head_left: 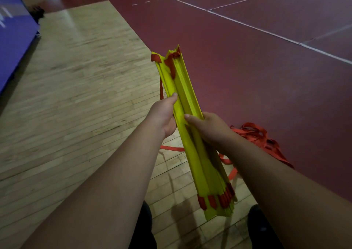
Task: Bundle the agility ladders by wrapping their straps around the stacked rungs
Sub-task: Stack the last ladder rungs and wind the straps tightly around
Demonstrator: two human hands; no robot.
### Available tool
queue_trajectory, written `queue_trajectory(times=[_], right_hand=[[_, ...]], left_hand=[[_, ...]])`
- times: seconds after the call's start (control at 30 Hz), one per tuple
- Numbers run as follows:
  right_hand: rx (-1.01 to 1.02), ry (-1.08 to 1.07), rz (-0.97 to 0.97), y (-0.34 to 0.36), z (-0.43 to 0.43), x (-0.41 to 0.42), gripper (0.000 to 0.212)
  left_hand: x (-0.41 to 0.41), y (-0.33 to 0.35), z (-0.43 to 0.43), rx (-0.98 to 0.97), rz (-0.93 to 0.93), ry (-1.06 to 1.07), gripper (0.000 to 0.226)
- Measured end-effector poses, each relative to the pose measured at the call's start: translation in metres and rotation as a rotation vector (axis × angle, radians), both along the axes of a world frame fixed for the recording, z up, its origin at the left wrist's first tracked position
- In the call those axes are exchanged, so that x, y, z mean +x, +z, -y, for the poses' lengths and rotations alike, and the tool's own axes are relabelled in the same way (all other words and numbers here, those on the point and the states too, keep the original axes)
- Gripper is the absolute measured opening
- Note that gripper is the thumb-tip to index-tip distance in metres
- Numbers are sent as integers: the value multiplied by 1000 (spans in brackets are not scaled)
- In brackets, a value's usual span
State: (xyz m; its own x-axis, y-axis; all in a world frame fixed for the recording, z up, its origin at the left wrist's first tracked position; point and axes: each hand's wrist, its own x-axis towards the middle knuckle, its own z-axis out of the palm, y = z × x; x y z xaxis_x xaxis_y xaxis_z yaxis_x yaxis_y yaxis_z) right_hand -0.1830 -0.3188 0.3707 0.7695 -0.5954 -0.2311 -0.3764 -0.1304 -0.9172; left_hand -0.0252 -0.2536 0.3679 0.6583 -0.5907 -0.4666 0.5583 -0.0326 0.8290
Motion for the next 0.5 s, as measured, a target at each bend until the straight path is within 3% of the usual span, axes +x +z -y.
queue_trajectory(times=[0.1, 0.13, 0.27, 0.37, 0.43, 0.5], right_hand=[[86, 28, 51, 1, -3, -4, 42], [82, 33, 59, 0, -3, -4, 40], [43, 20, 14, -1, -6, -4, 35], [20, 15, -49, -2, -7, -3, 40], [80, 23, -28, -3, -6, -2, 45], [135, 40, 11, -1, -6, -3, 46]], left_hand=[[25, -33, 9, 60, 23, -42, 120], [26, -36, 9, 68, 13, -71, 127], [9, -14, 3, 43, 21, -61, 86], [3, -7, 6, -9, 23, -23, 107], [-2, -2, 6, -5, 17, 34, 70], [-2, -2, 5, -10, -21, 73, 58]])
